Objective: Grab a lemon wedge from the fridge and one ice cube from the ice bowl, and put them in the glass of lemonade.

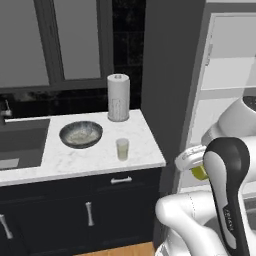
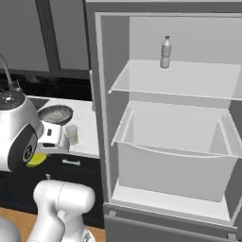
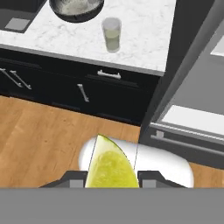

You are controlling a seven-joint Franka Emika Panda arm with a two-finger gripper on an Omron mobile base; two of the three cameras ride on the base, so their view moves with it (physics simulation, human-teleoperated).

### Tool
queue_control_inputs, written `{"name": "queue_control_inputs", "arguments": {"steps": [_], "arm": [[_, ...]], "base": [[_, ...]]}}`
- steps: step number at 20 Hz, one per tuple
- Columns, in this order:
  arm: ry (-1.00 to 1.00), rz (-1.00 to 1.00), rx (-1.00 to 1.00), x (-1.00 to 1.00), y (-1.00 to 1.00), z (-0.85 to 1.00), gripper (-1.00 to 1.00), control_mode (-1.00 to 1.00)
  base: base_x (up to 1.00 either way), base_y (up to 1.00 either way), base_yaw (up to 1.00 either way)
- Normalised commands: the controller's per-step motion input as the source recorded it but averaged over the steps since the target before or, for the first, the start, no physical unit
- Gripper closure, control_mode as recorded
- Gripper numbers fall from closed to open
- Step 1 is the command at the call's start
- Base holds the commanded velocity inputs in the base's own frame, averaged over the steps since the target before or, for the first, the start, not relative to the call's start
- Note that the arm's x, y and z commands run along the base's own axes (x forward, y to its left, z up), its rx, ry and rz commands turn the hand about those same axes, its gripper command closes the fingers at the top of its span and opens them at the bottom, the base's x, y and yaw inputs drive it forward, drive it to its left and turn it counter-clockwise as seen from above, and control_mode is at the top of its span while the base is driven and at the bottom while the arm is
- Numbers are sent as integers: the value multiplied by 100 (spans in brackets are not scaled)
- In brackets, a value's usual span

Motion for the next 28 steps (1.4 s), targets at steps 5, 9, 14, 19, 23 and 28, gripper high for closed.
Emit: {"name": "queue_control_inputs", "arguments": {"steps": [5,9,14,19,23,28], "arm": [[0,0,0,0,0,0,100,100],[0,0,0,0,0,0,100,100],[0,0,0,0,0,0,100,100],[0,0,0,0,0,0,100,100],[0,0,0,0,0,0,100,100],[0,0,0,0,0,0,100,100]], "base": [[30,67,-1],[29,19,-10],[32,24,-24],[35,51,-24],[59,49,-12],[59,23,-6]]}}
